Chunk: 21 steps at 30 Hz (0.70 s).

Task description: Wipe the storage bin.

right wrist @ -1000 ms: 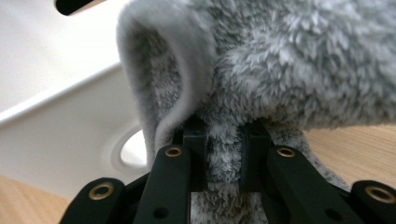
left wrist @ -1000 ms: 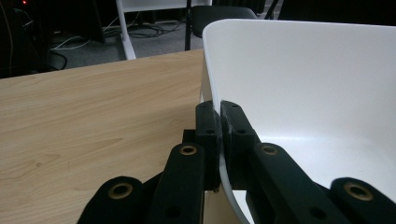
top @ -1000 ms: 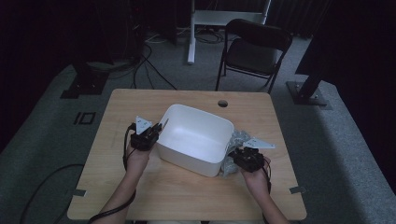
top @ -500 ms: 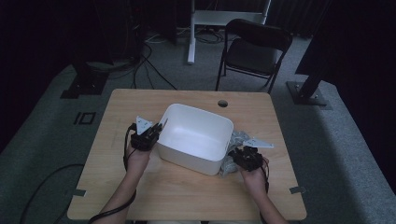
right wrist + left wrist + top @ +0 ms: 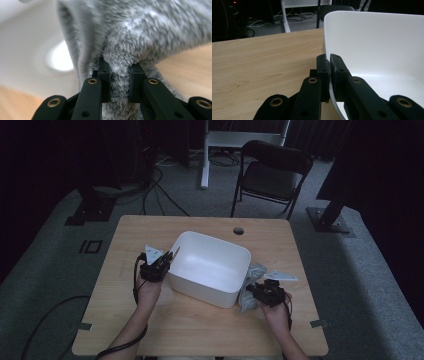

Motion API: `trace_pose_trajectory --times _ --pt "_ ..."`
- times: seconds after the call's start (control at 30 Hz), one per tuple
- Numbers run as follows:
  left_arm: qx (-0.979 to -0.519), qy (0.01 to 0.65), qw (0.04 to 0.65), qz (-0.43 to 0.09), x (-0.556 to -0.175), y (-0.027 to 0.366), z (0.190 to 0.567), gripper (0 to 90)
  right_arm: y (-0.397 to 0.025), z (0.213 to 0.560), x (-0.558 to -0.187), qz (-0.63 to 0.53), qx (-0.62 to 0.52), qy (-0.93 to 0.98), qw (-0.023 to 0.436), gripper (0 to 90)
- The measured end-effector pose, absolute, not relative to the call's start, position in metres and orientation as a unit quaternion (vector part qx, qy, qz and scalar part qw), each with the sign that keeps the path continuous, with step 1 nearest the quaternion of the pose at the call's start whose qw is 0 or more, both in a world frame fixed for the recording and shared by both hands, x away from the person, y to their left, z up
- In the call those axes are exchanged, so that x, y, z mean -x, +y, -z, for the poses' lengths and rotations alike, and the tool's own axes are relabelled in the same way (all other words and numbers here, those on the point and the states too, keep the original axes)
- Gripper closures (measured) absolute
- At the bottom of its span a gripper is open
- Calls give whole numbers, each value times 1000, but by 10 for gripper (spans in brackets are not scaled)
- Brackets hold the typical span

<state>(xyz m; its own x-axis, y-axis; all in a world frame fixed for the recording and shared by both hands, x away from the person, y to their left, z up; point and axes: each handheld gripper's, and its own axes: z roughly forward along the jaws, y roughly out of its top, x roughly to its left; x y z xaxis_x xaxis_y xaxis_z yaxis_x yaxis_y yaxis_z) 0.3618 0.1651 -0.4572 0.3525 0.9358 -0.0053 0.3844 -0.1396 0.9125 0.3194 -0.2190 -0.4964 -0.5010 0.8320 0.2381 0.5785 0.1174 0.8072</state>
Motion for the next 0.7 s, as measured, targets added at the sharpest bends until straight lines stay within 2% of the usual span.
trace_pose_trajectory --times 0.17,0.3,0.47,0.7 --pt "-689 481 446 -309 -362 165 457 867 -221 460 -278 -523 -451 707 152 767" --pt "-688 482 447 -307 -362 165 457 869 -203 455 -258 -523 -424 723 158 766" --pt "-697 469 452 -300 -362 166 457 868 -189 466 -262 -493 -428 734 187 766" --pt "-703 463 450 -299 -363 165 457 867 -192 486 -281 -468 -462 735 162 770"
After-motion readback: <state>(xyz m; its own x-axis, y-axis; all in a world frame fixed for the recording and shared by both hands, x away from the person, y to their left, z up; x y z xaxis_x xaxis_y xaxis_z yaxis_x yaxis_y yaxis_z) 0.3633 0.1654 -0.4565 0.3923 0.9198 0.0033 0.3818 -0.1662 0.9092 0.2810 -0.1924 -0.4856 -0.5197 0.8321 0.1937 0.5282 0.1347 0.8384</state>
